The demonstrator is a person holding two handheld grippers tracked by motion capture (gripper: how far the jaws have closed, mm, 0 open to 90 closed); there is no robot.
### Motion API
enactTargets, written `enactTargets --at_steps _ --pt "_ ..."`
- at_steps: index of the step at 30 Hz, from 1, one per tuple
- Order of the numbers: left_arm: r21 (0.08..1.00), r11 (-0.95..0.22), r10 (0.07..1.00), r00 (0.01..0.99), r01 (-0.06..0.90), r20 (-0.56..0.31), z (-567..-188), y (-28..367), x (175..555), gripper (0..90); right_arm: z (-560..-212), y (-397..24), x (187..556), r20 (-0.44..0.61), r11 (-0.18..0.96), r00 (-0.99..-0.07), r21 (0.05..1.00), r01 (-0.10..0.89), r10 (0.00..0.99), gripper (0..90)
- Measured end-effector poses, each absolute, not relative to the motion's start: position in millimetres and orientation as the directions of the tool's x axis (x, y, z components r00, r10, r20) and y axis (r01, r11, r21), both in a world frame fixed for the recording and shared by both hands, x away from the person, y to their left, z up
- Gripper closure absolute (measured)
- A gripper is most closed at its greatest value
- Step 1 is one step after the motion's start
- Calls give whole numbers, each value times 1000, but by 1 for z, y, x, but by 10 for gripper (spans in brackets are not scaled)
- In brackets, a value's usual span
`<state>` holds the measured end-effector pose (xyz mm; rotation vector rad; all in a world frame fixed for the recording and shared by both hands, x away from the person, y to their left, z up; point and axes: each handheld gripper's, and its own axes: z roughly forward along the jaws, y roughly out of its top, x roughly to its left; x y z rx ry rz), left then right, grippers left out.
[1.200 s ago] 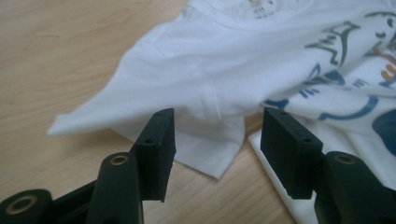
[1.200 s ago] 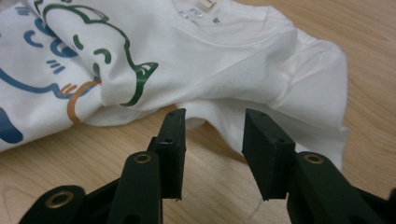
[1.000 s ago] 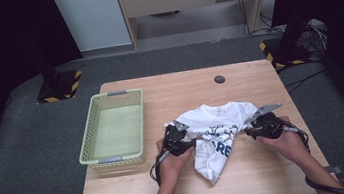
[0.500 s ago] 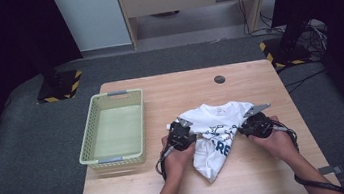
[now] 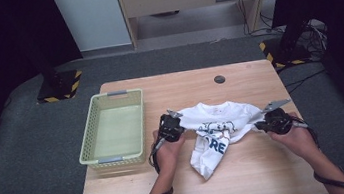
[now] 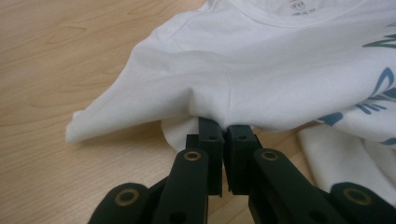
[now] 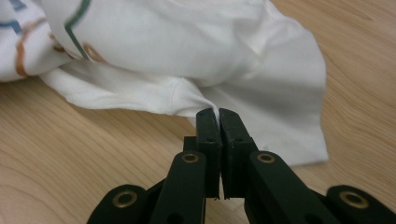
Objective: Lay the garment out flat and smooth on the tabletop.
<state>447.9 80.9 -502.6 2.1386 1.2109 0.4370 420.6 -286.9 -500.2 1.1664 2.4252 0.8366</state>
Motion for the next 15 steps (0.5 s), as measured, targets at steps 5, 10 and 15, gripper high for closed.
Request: enactTargets --at_steps 5,10,15 --pt "658 -378 860 509 652 -10 -500 85 456 876 -501 -304 425 -41 488 -593 616 619 804 882" --pt "663 -365 863 505 654 -24 -501 84 463 839 -502 -316 432 -35 465 -564 609 643 825 852" --pt "684 -357 866 500 637 -13 -498 83 452 623 -492 -308 423 -51 440 -554 670 598 831 618"
